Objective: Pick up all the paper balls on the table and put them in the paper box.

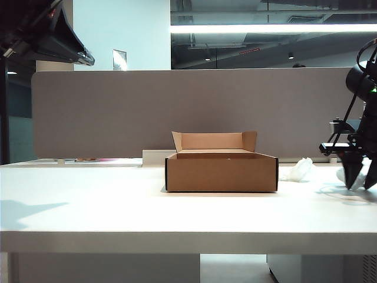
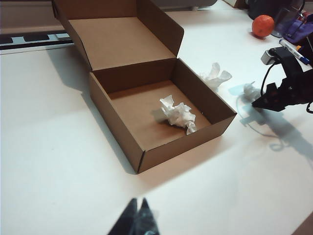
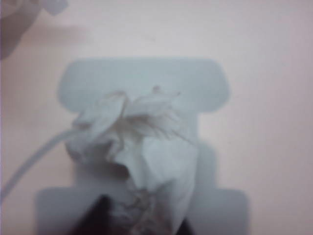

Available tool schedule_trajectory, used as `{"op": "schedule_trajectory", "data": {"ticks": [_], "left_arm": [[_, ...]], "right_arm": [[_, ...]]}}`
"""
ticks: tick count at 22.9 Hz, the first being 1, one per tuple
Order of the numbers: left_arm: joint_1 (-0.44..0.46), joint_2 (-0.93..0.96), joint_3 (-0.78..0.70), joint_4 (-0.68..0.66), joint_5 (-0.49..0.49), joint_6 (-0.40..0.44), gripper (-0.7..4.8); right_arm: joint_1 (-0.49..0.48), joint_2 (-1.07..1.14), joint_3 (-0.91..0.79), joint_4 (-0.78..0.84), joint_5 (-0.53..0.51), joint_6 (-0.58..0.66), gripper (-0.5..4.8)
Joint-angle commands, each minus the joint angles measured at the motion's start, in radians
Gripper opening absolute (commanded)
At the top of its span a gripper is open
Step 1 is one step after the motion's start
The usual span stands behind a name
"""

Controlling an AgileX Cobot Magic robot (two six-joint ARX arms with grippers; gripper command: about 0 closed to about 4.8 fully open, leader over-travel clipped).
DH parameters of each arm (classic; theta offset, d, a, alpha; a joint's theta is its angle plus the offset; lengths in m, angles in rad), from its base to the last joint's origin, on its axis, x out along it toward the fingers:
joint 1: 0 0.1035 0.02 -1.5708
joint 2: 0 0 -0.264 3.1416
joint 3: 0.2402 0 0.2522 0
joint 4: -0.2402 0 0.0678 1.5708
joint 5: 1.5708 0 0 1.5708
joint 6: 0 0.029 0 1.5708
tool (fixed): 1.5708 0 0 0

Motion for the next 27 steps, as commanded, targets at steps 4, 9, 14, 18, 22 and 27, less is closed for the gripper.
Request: {"op": "schedule_trajectory", "data": {"ticks": [4, 9, 14, 18, 22, 27], "left_arm": [[0.002, -0.002, 0.005, 0.008, 0.000, 0.005, -0.05], [0.002, -0.002, 0.005, 0.008, -0.024, 0.005, -0.06], [0.002, -0.002, 0.005, 0.008, -0.026, 0.005, -0.05], [0.002, -0.002, 0.005, 0.008, -0.026, 0.005, -0.05], [0.002, -0.002, 0.005, 0.008, -0.026, 0.005, -0.05], [0.002, -0.002, 0.005, 0.007, -0.026, 0.004, -0.05]], "right_arm": [[0.037, -0.047, 0.003, 0.058, -0.138, -0.003, 0.27], [0.138, -0.121, 0.003, 0.216, -0.194, -0.003, 0.20], [0.221, -0.122, 0.003, 0.296, -0.240, -0.003, 0.20], [0.287, -0.084, 0.003, 0.306, -0.246, -0.003, 0.22], [0.303, -0.058, 0.003, 0.288, -0.276, -0.003, 3.52], [0.294, -0.127, 0.004, 0.323, -0.247, -0.012, 4.79]]}}
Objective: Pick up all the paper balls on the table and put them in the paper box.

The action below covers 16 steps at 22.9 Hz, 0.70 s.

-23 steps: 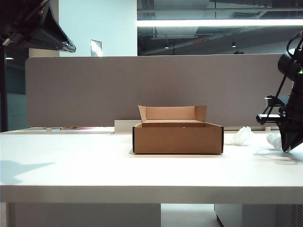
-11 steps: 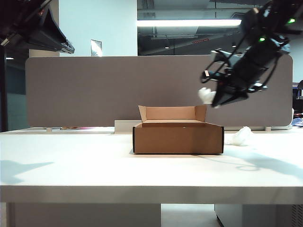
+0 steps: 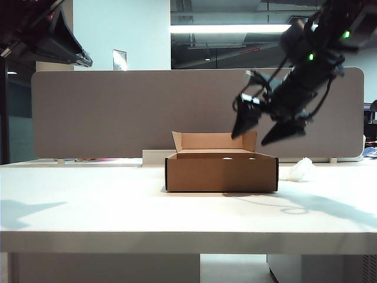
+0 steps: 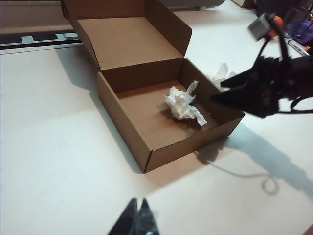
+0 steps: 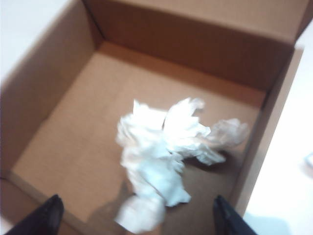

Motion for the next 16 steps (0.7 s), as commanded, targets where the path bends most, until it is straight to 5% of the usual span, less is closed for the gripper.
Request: {"op": "schedule_trajectory", "data": {"ticks": [1, 3, 16], "left_arm": [[0.002, -0.002, 0.005, 0.010, 0.000, 0.005, -0.05], [0.002, -0.002, 0.005, 0.010, 0.000, 0.005, -0.05], [0.001, -0.002, 0.005, 0.016, 0.124, 0.004, -0.06]], "right_arm": [[-0.008, -0.058, 0.007, 0.090, 0.105, -0.011, 4.79], [-0.031, -0.069, 0.007, 0.133, 0.196, -0.013, 4.79], [-0.183, 0.046, 0.007, 0.181, 0.236, -0.001, 4.79]]}}
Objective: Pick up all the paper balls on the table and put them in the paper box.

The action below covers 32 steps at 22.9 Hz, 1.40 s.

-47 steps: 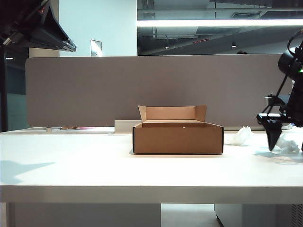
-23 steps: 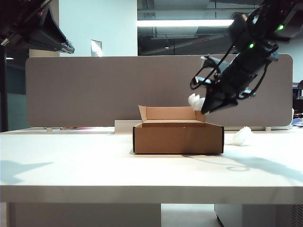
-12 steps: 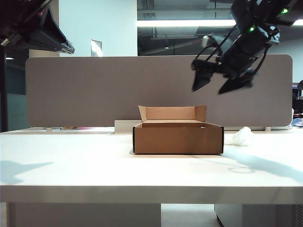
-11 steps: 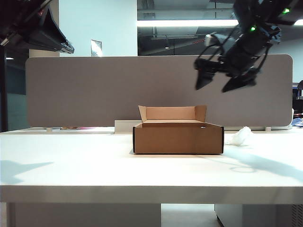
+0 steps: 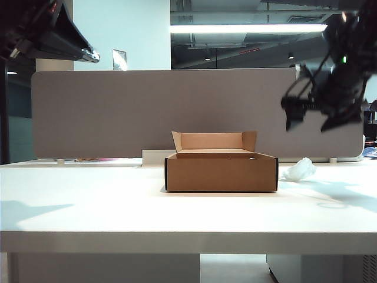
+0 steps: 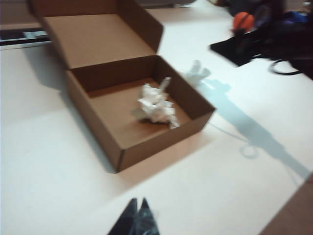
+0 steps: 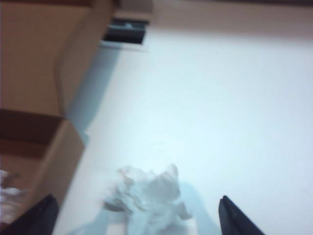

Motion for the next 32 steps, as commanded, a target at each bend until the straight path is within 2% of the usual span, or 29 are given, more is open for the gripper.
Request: {"op": "schedule_trajectory", "data": {"ticks": [1, 4, 9, 10, 11, 13, 16, 17, 23, 26, 30, 32], "left_arm": [[0.002, -0.002, 0.005, 0.018, 0.021, 0.003, -0.06], [0.002, -0.002, 0.005, 0.016, 0.021, 0.003, -0.06], [0.002, -0.002, 0.005, 0.008, 0.021, 0.003, -0.06], [0.002, -0.002, 0.005, 0.007, 0.021, 0.003, -0.06], [0.002, -0.002, 0.005, 0.007, 0.021, 0.003, -0.06], [0.002, -0.002, 0.005, 0.003, 0.021, 0.003, -0.06], [0.002, -0.002, 0.005, 0.003, 0.020, 0.003, -0.05], [0.002, -0.002, 0.005, 0.003, 0.019, 0.003, -0.06], [0.002, -0.002, 0.005, 0.005, 0.017, 0.004, -0.05], [0.002, -0.002, 0.005, 0.005, 0.016, 0.004, -0.06], [0.002, -0.002, 0.005, 0.006, 0.010, 0.005, -0.05], [0.002, -0.002, 0.005, 0.006, 0.010, 0.005, -0.05]], "right_arm": [[-0.002, 0.054, 0.002, 0.048, -0.002, 0.008, 4.79], [-0.002, 0.115, 0.002, 0.122, 0.005, 0.008, 4.79], [-0.003, 0.200, 0.018, 0.153, 0.048, 0.008, 4.79], [-0.002, 0.214, 0.021, 0.157, 0.048, 0.008, 4.48], [-0.002, 0.219, 0.021, 0.164, 0.048, 0.008, 3.71], [-0.003, 0.226, 0.021, 0.179, 0.048, 0.008, 1.71], [-0.002, 0.224, 0.021, 0.201, 0.047, 0.008, 0.29], [-0.002, 0.222, 0.021, 0.200, 0.047, 0.008, 0.11], [-0.002, 0.134, 0.021, 0.198, 0.037, 0.008, -0.01], [-0.001, 0.058, 0.021, 0.197, -0.064, 0.009, -0.01], [0.035, -0.020, 0.021, 0.193, -0.277, 0.074, -0.01], [0.075, -0.025, 0.021, 0.192, -0.323, 0.088, -0.01]]}}
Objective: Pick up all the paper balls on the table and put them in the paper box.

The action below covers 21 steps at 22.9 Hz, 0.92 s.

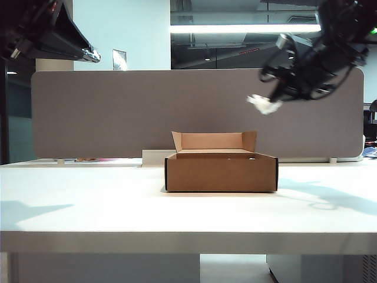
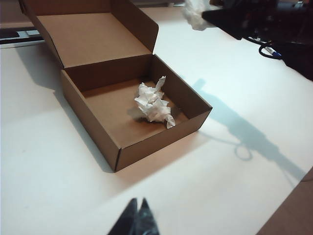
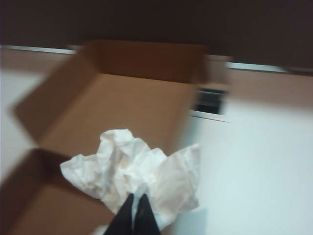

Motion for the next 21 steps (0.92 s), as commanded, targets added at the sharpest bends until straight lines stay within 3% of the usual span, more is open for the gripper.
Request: {"op": "schedule_trajectory", "data": {"ticks": [1, 3, 5, 7, 9, 15, 17, 18, 19, 21], "left_arm": [[0.002, -0.002, 0.005, 0.008, -0.001, 0.005, -0.06], [0.002, -0.002, 0.005, 0.008, -0.001, 0.005, -0.05], [0.002, -0.002, 0.005, 0.007, 0.000, 0.005, -0.05], [0.002, -0.002, 0.005, 0.007, 0.000, 0.005, -0.05], [0.002, -0.002, 0.005, 0.006, 0.000, 0.005, -0.05], [0.002, -0.003, 0.005, 0.001, 0.000, 0.005, -0.05], [0.002, -0.003, 0.005, -0.018, -0.001, 0.004, -0.05], [0.002, -0.003, 0.005, -0.027, -0.001, 0.004, -0.05], [0.002, -0.003, 0.005, -0.028, -0.001, 0.004, -0.05], [0.002, -0.003, 0.005, -0.027, -0.008, 0.004, -0.05]], "right_arm": [[0.061, -0.004, 0.001, -0.008, -0.058, 0.025, -0.01], [0.124, 0.019, 0.001, -0.013, -0.056, 0.024, 0.08], [0.147, 0.031, 0.001, -0.012, -0.055, 0.024, 0.73], [0.184, 0.059, 0.001, -0.012, -0.061, 0.024, 3.07], [0.200, 0.063, 0.001, -0.013, -0.059, 0.024, 4.74], [0.194, 0.006, 0.001, -0.052, -0.057, 0.024, 4.79], [0.183, -0.053, 0.001, -0.142, -0.048, 0.024, 2.83], [0.164, -0.099, 0.001, -0.224, -0.040, 0.023, 0.74], [0.154, -0.119, 0.001, -0.265, -0.031, 0.023, 0.09], [0.121, -0.170, -0.005, -0.367, -0.027, 0.023, -0.09]]}}
